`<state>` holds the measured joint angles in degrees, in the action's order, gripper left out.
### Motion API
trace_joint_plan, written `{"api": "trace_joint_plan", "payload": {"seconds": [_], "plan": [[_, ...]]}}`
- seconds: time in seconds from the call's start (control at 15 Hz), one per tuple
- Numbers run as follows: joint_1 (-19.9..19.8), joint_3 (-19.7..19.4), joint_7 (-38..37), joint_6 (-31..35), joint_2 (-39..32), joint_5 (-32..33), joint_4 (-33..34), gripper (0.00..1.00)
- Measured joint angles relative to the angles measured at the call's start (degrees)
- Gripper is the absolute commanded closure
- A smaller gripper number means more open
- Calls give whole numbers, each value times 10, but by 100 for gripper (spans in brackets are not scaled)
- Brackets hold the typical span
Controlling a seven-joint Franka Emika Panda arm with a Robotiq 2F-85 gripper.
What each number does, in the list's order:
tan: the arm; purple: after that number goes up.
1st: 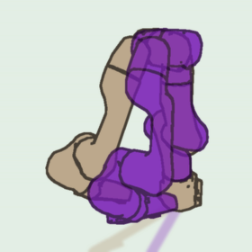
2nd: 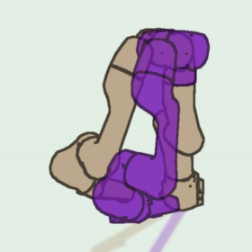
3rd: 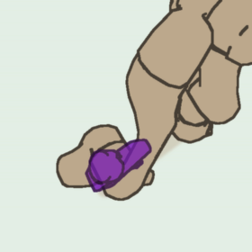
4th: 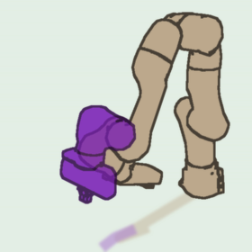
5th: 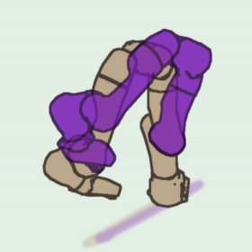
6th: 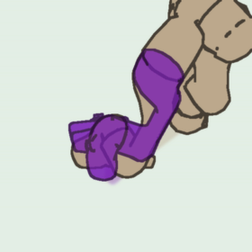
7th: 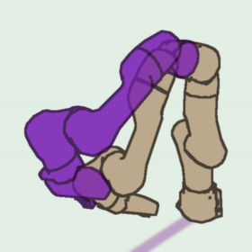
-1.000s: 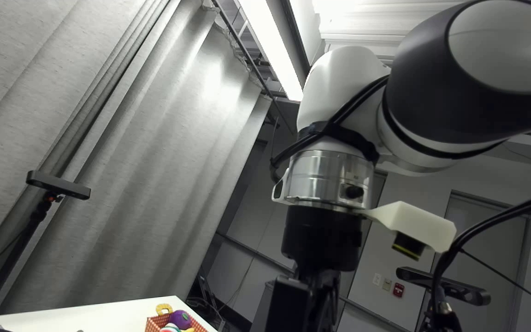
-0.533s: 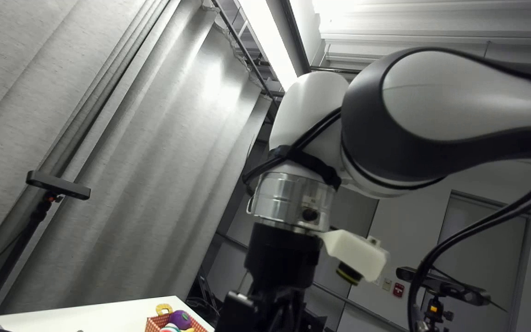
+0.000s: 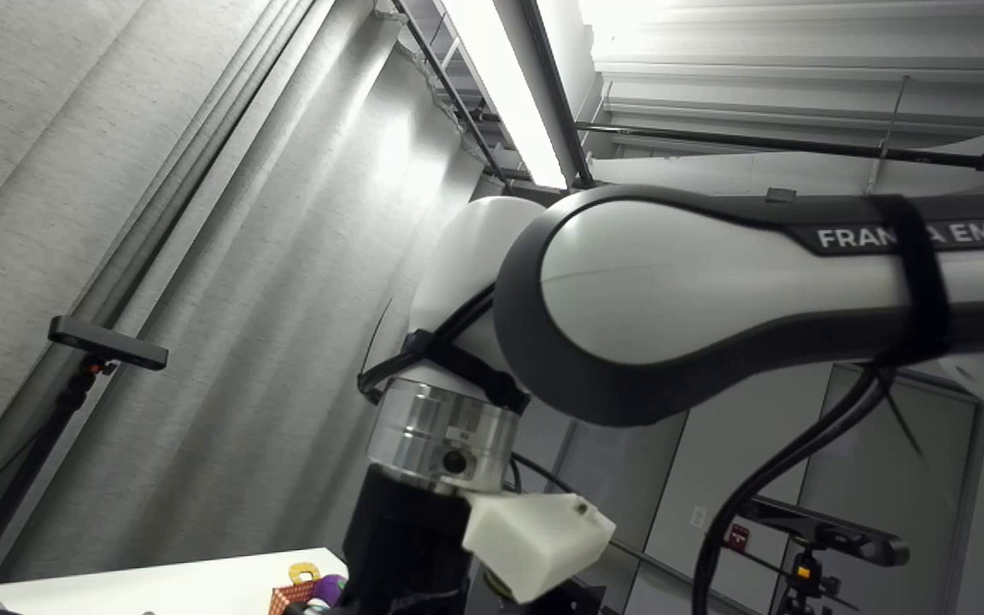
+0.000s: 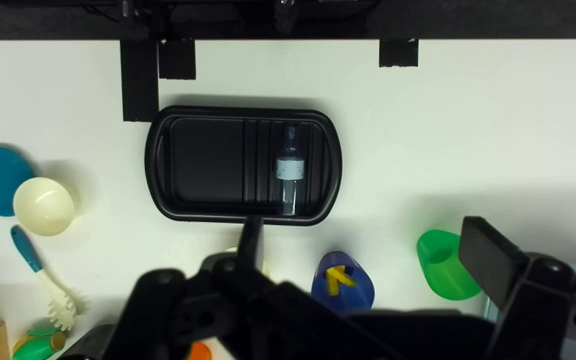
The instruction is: Pick up the blue cup and pour its contents in the white bowl
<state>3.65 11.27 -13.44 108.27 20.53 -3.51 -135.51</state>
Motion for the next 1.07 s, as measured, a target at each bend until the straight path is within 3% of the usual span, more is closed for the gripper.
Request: {"api": "trace_joint_plan", "payload": {"seconds": [0.47, 1.07], "plan": [[27, 5, 0, 49, -73, -7, 8, 0], [33, 4, -7, 49, -84, -8, 15, 0]]}}
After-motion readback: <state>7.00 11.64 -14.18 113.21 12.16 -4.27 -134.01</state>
